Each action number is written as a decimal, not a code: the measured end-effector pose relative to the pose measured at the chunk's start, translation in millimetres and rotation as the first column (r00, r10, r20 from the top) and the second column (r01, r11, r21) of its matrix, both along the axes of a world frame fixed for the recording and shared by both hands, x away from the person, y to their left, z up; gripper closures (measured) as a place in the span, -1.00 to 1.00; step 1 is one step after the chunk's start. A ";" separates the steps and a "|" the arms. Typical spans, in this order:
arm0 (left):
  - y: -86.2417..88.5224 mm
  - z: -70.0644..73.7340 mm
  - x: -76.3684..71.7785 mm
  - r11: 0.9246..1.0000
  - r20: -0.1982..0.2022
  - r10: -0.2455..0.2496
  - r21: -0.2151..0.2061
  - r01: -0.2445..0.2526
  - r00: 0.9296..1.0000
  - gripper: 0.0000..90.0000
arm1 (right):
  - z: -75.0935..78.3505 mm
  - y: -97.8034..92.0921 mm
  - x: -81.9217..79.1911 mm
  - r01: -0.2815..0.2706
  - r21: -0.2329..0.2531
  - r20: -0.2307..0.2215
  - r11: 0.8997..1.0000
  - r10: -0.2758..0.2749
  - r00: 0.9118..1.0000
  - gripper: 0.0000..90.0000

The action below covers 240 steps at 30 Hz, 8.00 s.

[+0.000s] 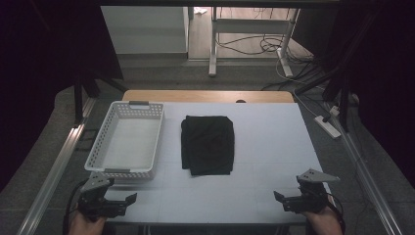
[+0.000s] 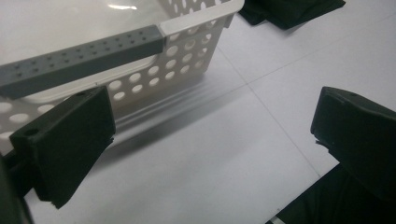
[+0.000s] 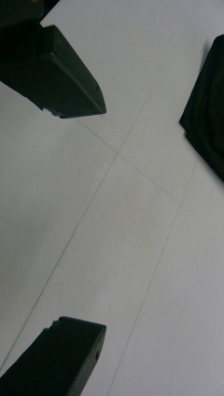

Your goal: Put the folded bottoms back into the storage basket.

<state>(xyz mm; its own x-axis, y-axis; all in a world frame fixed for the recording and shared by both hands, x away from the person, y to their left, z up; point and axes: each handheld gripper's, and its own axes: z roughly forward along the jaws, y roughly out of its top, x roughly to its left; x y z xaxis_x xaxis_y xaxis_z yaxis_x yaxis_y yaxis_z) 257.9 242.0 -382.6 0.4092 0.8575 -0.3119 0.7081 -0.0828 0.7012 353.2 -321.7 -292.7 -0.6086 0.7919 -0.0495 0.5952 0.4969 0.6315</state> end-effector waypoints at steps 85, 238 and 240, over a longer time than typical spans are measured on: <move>-121.7 0.8 93.7 0.939 0.056 -0.329 -0.085 0.333 0.943 -1.00 | -0.8 0.8 2.7 -0.021 0.008 -0.014 1.000 0.021 1.000 -1.00; -154.8 -50.1 301.2 0.994 -0.014 -0.103 0.042 0.103 0.995 0.62 | 4.1 11.8 4.2 -0.133 0.062 0.043 0.989 0.130 0.991 -1.00; -155.1 -50.2 300.8 0.994 -0.011 -0.103 0.046 0.104 0.995 0.62 | 3.3 15.0 4.8 -0.150 0.057 0.038 0.987 0.148 0.988 -1.00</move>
